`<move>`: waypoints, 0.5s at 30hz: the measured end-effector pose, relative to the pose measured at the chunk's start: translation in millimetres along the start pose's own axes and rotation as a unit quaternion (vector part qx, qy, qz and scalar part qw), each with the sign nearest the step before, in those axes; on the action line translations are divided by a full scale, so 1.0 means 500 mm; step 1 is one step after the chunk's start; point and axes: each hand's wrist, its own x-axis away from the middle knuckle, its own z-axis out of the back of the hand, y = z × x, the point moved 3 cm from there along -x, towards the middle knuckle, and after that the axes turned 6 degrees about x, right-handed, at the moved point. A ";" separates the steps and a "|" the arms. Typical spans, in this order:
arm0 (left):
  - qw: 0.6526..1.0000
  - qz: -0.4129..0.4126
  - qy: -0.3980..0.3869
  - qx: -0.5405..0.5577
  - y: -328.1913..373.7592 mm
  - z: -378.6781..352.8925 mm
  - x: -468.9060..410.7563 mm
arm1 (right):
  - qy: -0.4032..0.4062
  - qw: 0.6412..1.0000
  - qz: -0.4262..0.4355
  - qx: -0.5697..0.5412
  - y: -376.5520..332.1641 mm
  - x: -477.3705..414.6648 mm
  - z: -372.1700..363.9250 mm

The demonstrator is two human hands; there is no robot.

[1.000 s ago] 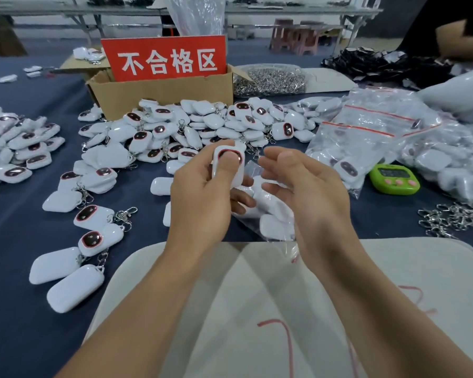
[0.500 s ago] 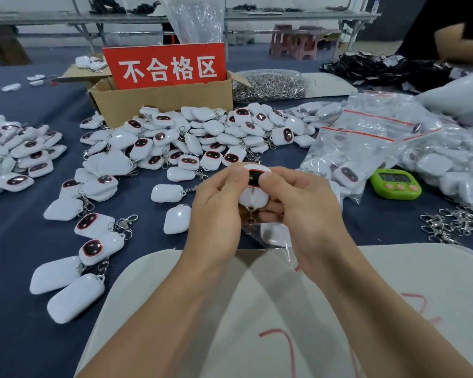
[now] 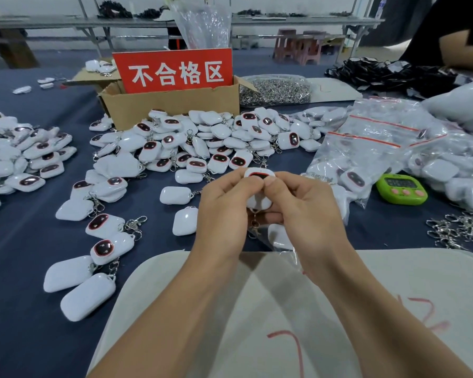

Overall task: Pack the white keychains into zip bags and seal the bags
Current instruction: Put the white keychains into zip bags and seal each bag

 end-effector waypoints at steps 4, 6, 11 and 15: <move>1.000 -0.013 0.004 0.003 -0.001 0.000 0.001 | -0.006 1.000 -0.003 0.006 0.001 0.001 0.000; 1.000 -0.008 0.003 0.013 -0.002 -0.001 0.003 | -0.010 1.000 0.000 0.011 0.000 0.000 0.001; 1.000 -0.001 0.008 0.022 -0.001 -0.009 0.006 | -0.025 1.000 -0.004 0.001 -0.006 0.000 0.005; 1.000 0.001 0.015 0.016 0.000 -0.012 0.009 | -0.019 1.000 0.005 0.014 -0.008 0.000 0.002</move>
